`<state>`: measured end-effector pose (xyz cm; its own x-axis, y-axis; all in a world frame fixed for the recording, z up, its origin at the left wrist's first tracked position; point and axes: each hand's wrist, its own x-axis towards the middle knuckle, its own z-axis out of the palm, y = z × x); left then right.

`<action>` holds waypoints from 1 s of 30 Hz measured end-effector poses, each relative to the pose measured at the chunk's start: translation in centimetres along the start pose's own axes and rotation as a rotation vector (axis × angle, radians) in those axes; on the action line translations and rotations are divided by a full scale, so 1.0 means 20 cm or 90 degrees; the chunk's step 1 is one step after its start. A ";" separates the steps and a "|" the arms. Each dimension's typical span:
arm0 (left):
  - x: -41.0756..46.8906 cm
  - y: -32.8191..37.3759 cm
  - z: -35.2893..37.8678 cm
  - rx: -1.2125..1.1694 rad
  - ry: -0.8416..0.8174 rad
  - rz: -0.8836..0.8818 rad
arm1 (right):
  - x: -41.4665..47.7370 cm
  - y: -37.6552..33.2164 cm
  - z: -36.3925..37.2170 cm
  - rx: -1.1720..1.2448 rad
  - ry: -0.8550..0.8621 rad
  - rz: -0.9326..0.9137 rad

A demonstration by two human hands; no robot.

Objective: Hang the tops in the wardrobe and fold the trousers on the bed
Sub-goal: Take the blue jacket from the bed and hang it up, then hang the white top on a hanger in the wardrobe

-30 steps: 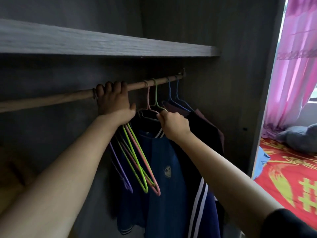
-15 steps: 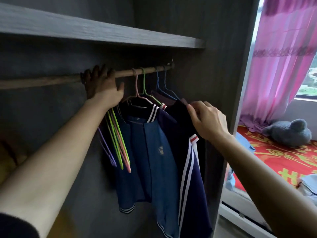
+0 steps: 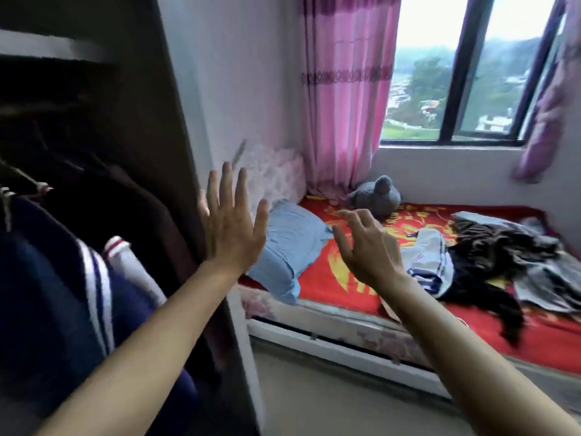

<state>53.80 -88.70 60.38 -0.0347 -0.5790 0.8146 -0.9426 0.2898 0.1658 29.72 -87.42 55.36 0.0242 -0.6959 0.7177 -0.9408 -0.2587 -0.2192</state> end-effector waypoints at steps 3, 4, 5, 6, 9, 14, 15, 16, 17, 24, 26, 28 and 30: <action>-0.20 0.39 0.38 -0.054 -0.142 0.003 | -0.21 0.53 -0.13 -0.075 -0.058 0.104; -0.25 0.51 0.49 -0.065 -0.186 0.024 | -0.27 0.68 -0.17 -0.095 -0.068 0.147; -0.29 0.63 0.59 -0.076 -0.223 0.048 | -0.33 0.82 -0.21 -0.113 -0.073 0.184; -0.31 0.74 0.68 -0.086 -0.248 0.073 | -0.37 0.95 -0.25 -0.126 -0.075 0.213; -0.32 1.03 0.94 -0.114 -0.285 0.137 | -0.46 1.30 -0.30 -0.139 -0.068 0.283; -0.27 1.36 1.45 -0.157 -0.324 0.219 | -0.53 1.76 -0.17 -0.145 -0.111 0.384; -0.26 1.41 1.57 -0.163 -0.332 0.226 | -0.52 1.86 -0.13 -0.142 -0.122 0.399; -0.24 1.45 1.70 -0.168 -0.338 0.228 | -0.49 1.95 -0.09 -0.141 -0.133 0.410; -0.21 1.50 1.82 -0.172 -0.346 0.227 | -0.46 2.05 -0.04 -0.145 -0.146 0.416; 0.11 1.78 2.58 -0.176 -0.446 0.230 | -0.06 2.71 0.18 -0.198 -0.244 0.442; 0.20 1.85 2.77 -0.172 -0.473 0.206 | 0.01 2.87 0.23 -0.198 -0.251 0.468; 0.24 1.91 2.94 -0.155 -0.506 0.171 | 0.03 3.01 0.28 -0.198 -0.263 0.491; 0.23 1.97 3.10 -0.150 -0.527 0.145 | 0.02 3.16 0.35 -0.191 -0.283 0.497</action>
<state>-4.02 -127.24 36.11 -0.5277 -0.8271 0.1933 -0.7940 0.5612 0.2338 -27.42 -108.78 37.21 -0.5806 -0.8068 0.1094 -0.7916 0.5280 -0.3076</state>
